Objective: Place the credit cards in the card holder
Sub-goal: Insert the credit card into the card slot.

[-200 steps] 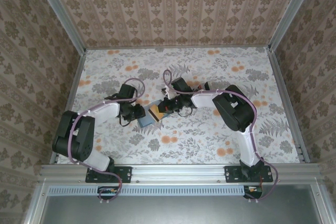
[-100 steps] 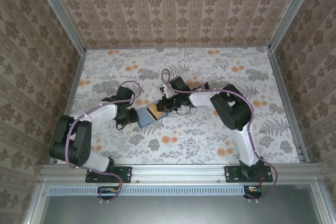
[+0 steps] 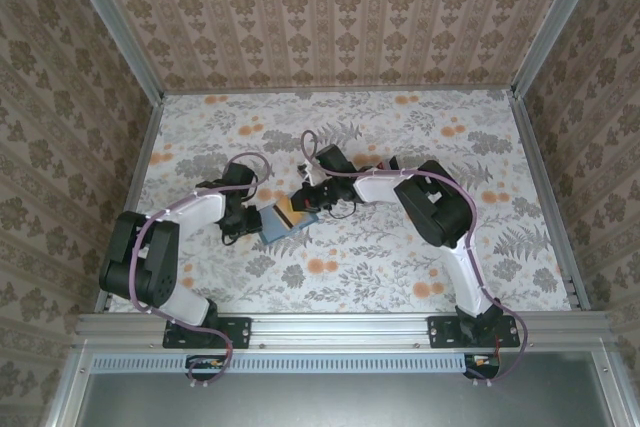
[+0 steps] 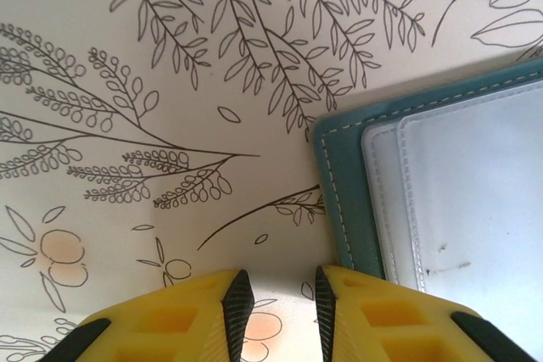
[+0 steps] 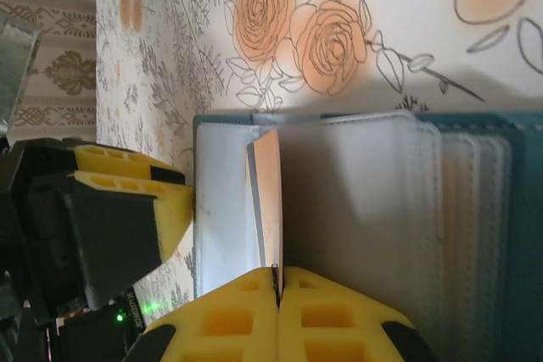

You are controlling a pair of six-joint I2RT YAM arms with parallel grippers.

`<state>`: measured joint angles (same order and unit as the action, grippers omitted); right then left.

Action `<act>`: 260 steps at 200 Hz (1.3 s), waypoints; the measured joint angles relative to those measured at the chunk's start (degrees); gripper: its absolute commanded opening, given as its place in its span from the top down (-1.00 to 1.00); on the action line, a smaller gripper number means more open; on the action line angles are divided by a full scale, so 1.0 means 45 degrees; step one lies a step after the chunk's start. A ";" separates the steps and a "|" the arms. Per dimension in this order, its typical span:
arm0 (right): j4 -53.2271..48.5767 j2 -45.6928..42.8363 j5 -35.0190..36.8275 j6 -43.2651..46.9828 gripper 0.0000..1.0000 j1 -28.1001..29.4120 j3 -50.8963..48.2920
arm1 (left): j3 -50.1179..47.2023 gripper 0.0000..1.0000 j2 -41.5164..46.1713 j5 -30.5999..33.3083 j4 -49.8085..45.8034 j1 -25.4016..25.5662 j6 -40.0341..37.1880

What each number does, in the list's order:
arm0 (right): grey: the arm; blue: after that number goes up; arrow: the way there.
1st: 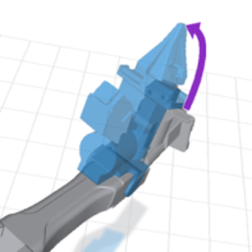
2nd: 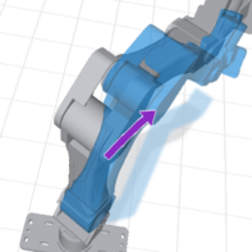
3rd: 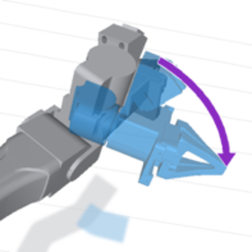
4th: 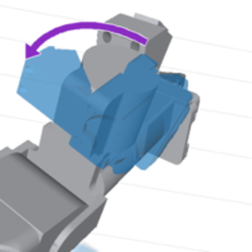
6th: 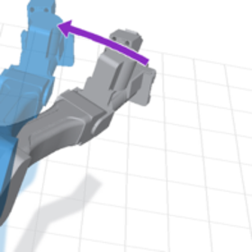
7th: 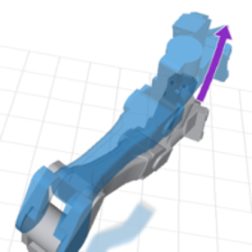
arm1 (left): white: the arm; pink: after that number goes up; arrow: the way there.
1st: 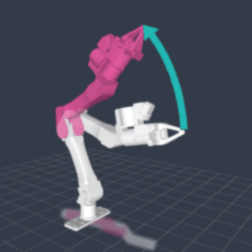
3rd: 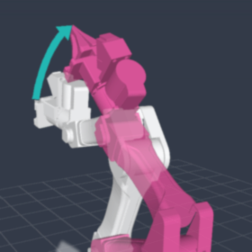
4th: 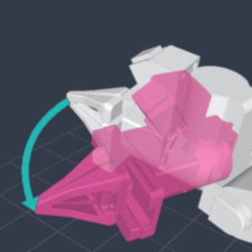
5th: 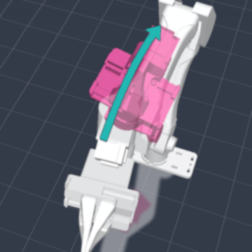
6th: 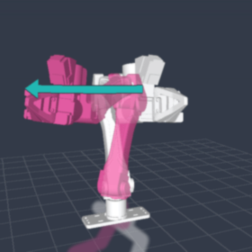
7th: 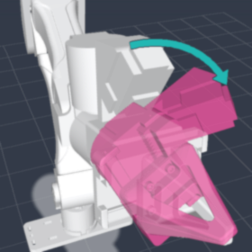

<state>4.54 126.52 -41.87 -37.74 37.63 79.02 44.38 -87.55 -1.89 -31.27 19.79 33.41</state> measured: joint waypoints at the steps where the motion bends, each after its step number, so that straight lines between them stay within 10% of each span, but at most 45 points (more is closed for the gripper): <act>1: 0.0005 0.0005 0.0000 -0.0015 0.96 0.0010 0.0015 | 0.0005 0.38 0.0000 0.0000 -0.0005 0.0000 0.0000; 260: 0.3186 -0.0413 0.1035 -0.3764 0.96 0.0748 -0.1773 | 0.0374 0.60 -0.0311 0.0248 -0.0471 0.0092 -0.0039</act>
<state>18.87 124.66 -37.21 -54.68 40.99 71.05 46.06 -88.95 -0.78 -33.39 20.21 33.23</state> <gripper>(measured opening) 0.050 0.204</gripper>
